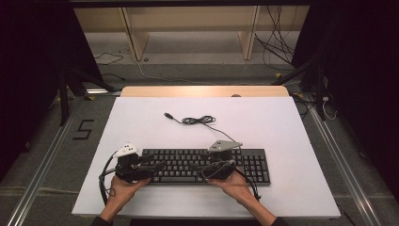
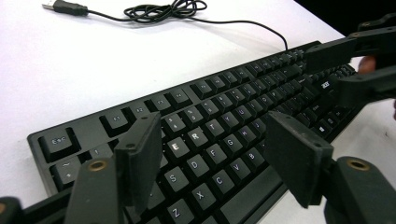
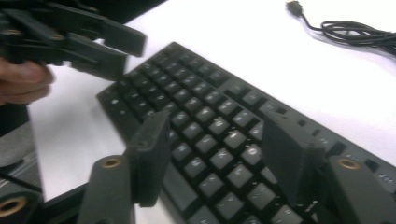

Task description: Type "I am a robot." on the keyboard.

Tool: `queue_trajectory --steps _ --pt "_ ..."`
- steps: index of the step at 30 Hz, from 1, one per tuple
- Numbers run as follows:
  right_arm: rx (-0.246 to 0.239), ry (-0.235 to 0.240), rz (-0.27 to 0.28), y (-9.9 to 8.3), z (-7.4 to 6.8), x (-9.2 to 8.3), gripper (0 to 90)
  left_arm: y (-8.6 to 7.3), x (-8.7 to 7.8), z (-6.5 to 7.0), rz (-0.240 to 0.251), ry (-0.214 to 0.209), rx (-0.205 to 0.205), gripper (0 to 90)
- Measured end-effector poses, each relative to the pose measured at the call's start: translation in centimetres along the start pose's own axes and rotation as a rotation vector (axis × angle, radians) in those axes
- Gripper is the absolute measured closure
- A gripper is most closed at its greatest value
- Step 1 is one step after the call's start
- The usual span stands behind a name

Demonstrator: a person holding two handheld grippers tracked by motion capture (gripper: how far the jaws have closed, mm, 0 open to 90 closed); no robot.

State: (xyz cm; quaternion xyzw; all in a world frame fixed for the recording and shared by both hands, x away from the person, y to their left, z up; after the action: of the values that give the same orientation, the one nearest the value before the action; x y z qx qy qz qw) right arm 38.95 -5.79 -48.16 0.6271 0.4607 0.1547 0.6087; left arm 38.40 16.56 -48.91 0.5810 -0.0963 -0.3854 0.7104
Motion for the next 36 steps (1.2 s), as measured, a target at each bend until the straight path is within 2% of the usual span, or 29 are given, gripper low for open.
queue_trajectory --steps 4,9,15,22,31,36 --pt "0.002 -0.019 -0.023 -0.1 0.8 0.4 56.6 0.0 -0.2 -0.2 0.007 0.005 -0.002 33.7" --pt "-0.010 -0.046 -0.052 -0.3 1.5 1.0 76.9 0.0 -0.5 -0.2 0.017 0.009 -0.004 32.7" --pt "-0.016 -0.062 -0.096 -0.6 1.9 2.0 88.9 0.0 -0.7 0.0 0.023 0.007 -0.002 32.2" --pt "-0.023 -0.072 -0.145 -1.3 2.1 3.1 90.0 -0.1 -0.8 0.0 0.027 0.004 -0.002 31.5" --pt "-0.031 -0.087 -0.172 -1.8 2.4 3.7 90.0 -0.1 -0.8 0.0 0.022 0.004 0.002 30.6" --pt "-0.056 -0.094 -0.179 -2.0 2.3 3.9 90.0 -0.1 -0.8 0.0 0.021 0.006 0.004 30.6"
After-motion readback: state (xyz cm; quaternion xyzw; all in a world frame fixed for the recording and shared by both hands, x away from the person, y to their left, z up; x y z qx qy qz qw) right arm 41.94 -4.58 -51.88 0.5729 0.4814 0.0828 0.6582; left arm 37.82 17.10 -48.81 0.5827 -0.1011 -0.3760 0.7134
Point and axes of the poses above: each handheld gripper's, and its own axes: x roughly forward along the jaws, y roughly out of its top, z roughly to its right, the point moved 6 cm from there along x, roughly forward along the jaws, and after that the axes turned 13 degrees about z, right-handed, at the moved point
